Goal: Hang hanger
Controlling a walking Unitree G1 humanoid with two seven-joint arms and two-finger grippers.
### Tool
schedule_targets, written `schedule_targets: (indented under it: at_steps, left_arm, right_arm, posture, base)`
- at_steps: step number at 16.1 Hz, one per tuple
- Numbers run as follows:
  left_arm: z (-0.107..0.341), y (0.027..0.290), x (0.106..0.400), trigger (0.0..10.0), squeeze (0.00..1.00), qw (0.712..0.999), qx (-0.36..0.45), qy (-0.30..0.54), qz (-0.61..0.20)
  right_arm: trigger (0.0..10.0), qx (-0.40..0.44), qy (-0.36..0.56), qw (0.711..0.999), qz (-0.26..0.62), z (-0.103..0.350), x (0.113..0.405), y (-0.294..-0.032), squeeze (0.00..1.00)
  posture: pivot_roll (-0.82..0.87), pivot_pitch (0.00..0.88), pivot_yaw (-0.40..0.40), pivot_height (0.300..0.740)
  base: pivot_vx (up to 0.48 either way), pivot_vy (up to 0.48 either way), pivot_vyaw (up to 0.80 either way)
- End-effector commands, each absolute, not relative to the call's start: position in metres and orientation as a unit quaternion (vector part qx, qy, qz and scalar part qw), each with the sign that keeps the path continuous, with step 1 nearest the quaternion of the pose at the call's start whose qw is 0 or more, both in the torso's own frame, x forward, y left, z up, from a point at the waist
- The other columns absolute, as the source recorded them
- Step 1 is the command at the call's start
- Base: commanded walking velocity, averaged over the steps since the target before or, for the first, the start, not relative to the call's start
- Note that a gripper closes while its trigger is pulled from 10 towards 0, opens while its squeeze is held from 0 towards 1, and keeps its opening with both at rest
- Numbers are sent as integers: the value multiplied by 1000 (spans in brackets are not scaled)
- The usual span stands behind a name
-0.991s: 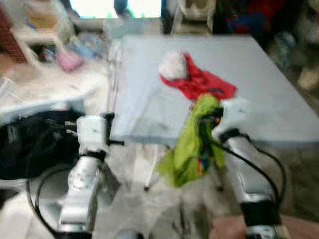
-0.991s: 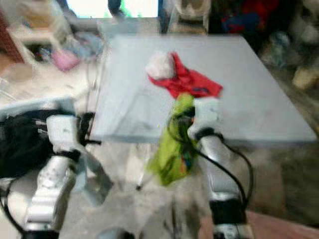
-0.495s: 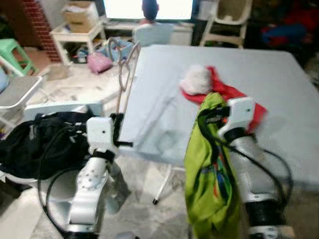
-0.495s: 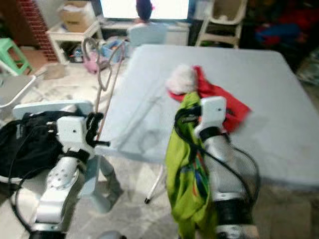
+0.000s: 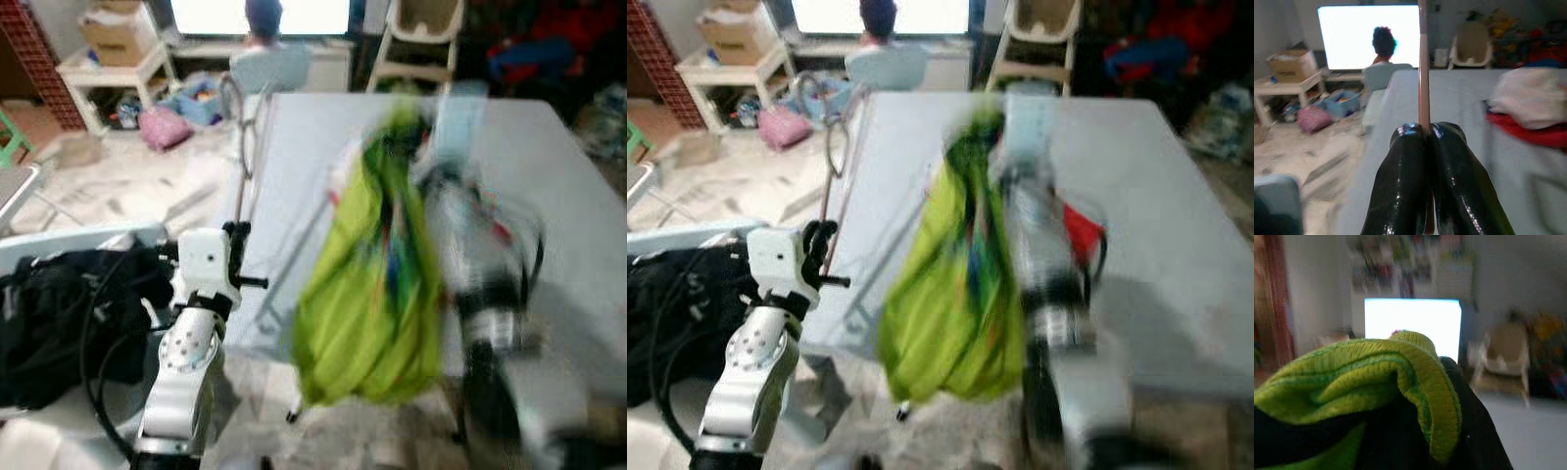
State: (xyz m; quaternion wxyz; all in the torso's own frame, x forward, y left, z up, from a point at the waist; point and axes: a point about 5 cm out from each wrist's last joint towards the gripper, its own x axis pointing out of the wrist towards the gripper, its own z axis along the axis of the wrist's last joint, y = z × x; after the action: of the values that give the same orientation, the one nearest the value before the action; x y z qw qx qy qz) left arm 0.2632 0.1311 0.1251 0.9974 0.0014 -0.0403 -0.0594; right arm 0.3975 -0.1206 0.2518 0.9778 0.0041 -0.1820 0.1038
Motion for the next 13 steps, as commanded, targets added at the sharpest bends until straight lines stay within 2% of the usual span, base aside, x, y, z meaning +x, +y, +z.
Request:
schedule_targets:
  at_steps: [1, 5, 7, 8, 9, 10, 12, 13]
  left_arm:
    - [128, 136, 261, 10000, 0, 998, 9, -42, -53]
    - [126, 137, 259, 10000, 0, 998, 11, -41, -46]
    - [127, 133, 257, 10000, 0, 998, 9, -42, -45]
    - [127, 132, 257, 10000, 0, 998, 8, -43, -45]
    - [127, 132, 257, 10000, 0, 998, 7, -42, -44]
    - [126, 132, 257, 10000, 0, 998, 8, -42, -46]
    - [126, 134, 257, 10000, 0, 998, 12, -40, -51]
    - [126, 136, 258, 10000, 0, 998, 13, -40, -51]
  right_arm:
    - [10000, 12, -192, 976, 102, 273, 407, -119, 0]
    - [10000, 10, -252, 965, 70, 363, 417, -120, 0]
    - [10000, 15, -259, 964, 58, 374, 417, -124, 0]
    - [10000, -6, -248, 967, 56, 364, 419, -125, 0]
    - [10000, -63, -208, 975, 51, 333, 423, -128, 0]
    - [10000, -134, -159, 978, 11, 294, 425, -149, 0]
    - [10000, -123, -68, 989, -48, 250, 421, -188, 0]
    - [10000, -148, -24, 985, -81, 224, 413, -217, 1000]
  posture:
    - [76, 13, -20, 740]
    - [89, 11, -46, 740]
    - [93, 8, -56, 740]
    - [93, 9, -59, 740]
    - [92, 10, -58, 740]
    - [90, 13, -54, 740]
    - [75, 20, -37, 740]
    - [66, 22, -31, 740]
  base:
    - [0, 0, 0]
    - [0, 0, 0]
    - [0, 0, 0]
    - [0, 0, 0]
    - [0, 0, 0]
    - [0, 0, 0]
    - [0, 0, 0]
    - [0, 0, 0]
